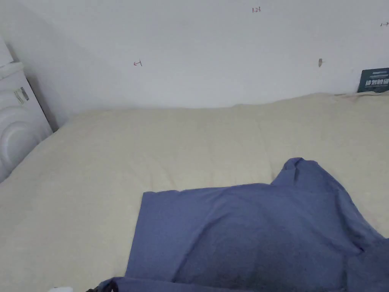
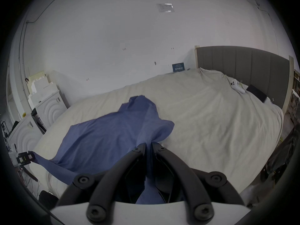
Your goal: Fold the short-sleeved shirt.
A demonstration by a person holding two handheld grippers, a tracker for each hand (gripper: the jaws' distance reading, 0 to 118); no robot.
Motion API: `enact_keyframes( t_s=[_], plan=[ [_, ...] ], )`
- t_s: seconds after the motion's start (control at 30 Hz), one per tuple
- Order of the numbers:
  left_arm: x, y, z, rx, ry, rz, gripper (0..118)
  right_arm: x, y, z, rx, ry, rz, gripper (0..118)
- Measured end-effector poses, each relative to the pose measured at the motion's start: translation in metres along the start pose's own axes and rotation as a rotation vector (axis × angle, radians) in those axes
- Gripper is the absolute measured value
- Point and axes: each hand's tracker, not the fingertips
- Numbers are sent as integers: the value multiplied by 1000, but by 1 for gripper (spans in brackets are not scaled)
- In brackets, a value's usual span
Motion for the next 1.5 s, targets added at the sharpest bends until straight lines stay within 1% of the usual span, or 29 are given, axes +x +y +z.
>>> enact_keyframes(
  t_s=[0.13,0.3,0.37,0.47,0.53,0.63,0.73,0.8,0.83,0.9,1.0,1.03,1.07,1.1,1.13,1.17,1.2,1.23,1.27,1.3,1.37,1.4,1.43,1.5],
  plan=[
    [3,19,-15,32,-11,-27,11,-11,21,-13,2,-7,35,6],
    [3,45,-45,46,-25,-18,11,-16,46,-44,2,8,34,6],
    [3,56,-62,43,-17,-22,11,-16,57,-65,-20,16,9,6],
    [0,70,-90,38,-12,-18,11,-20,71,-97,-49,18,12,6],
    [-2,78,-107,36,-5,-18,11,-23,79,-116,-63,15,39,6],
    [-4,90,-138,28,4,-21,11,-27,91,-151,-96,28,40,6],
    [-11,96,-172,-2,20,-8,11,-33,98,-187,-131,9,86,6],
    [-16,98,-192,-18,21,7,11,-33,99,-210,-146,9,94,6],
    [-18,98,-204,-28,25,12,11,-34,99,-222,-162,5,94,6],
    [-20,97,-224,-56,39,16,11,-33,96,-243,-202,-8,60,6],
    [-22,90,-249,-98,59,23,12,-30,87,-267,-240,-31,52,6],
    [-23,87,-255,-109,61,24,17,-29,83,-273,-250,-48,56,6],
    [-23,85,-259,-115,65,23,29,-27,80,-275,-250,-48,56,6],
    [-23,82,-261,-119,65,19,59,-25,77,-278,-256,-47,57,7],
    [-23,80,-262,-128,70,20,79,-23,75,-279,-265,-49,64,7],
    [-23,79,-261,-139,76,22,92,-22,73,-276,-274,-65,94,11],
    [-24,80,-258,-153,96,20,98,-21,73,-272,-265,-83,129,27],
    [-24,82,-250,-140,118,14,98,-20,75,-262,-230,-91,156,46],
    [-25,87,-237,-121,131,11,98,-17,80,-246,-178,-74,169,64],
    [-26,92,-223,-101,119,17,98,-11,84,-236,-134,-63,177,76],
    [-24,104,-186,-18,92,19,99,-8,95,-192,-19,-33,195,77],
    [-21,111,-161,21,80,22,99,-8,100,-167,37,1,198,77],
    [-17,115,-141,63,65,23,99,-13,103,-141,70,17,195,78],
    [-6,121,-101,102,36,18,99,-14,105,-100,120,32,139,78]
  ],
)
